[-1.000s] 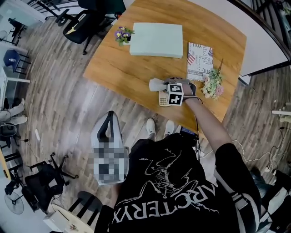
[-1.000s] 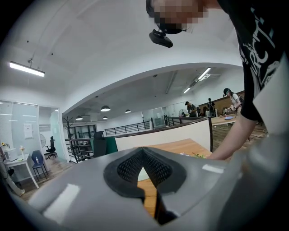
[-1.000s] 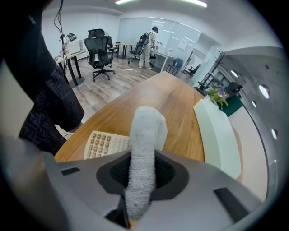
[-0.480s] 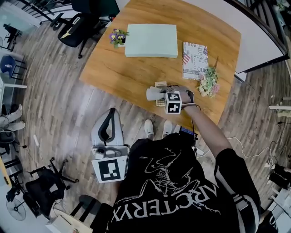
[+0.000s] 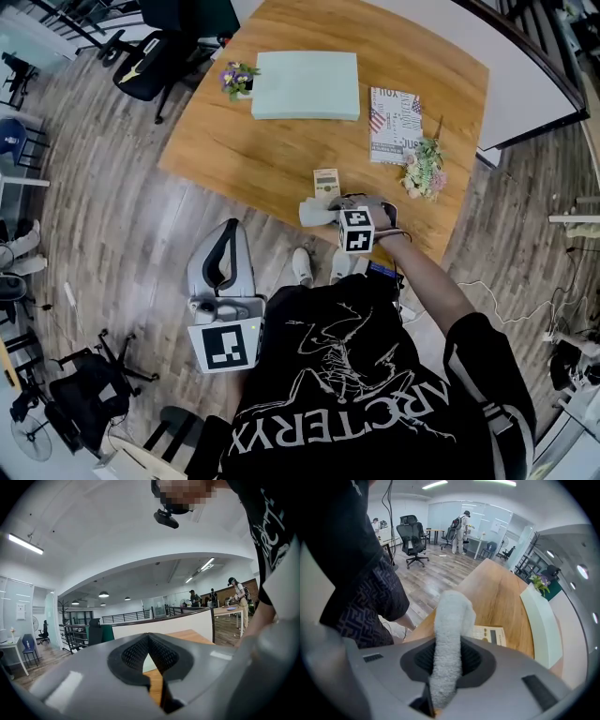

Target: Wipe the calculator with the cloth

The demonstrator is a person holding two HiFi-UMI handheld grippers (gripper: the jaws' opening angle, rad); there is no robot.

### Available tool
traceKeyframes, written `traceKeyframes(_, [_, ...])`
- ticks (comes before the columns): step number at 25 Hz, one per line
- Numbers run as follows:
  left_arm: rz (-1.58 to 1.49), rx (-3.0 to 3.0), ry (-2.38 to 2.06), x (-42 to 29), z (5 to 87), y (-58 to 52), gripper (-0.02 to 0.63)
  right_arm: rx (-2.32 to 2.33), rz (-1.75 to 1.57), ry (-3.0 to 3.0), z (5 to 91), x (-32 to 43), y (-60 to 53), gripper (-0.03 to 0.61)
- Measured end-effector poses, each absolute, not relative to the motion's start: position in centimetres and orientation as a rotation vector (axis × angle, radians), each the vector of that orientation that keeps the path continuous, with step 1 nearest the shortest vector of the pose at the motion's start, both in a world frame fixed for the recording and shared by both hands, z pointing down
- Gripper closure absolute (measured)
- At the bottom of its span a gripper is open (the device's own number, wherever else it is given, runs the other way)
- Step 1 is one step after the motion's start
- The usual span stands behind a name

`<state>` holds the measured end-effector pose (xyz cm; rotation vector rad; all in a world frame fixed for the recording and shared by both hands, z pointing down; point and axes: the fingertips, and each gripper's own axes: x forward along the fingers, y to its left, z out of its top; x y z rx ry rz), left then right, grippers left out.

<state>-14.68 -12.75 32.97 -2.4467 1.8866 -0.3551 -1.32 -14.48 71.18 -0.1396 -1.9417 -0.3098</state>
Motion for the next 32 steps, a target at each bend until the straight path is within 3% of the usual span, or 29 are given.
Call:
traceKeyframes(24, [-0.342,-2.475,1.844,-13.1,32.9,-13.4,0.604,-0.178,-0.201,-1.963,73.2,-0.9,-10.0,0.486])
traceKeyframes(32, [-0.345,-2.48,1.826,-12.9,32.7,-14.0,0.604,0.409,0.332,-2.464,60.3,2.8,-15.9,0.486])
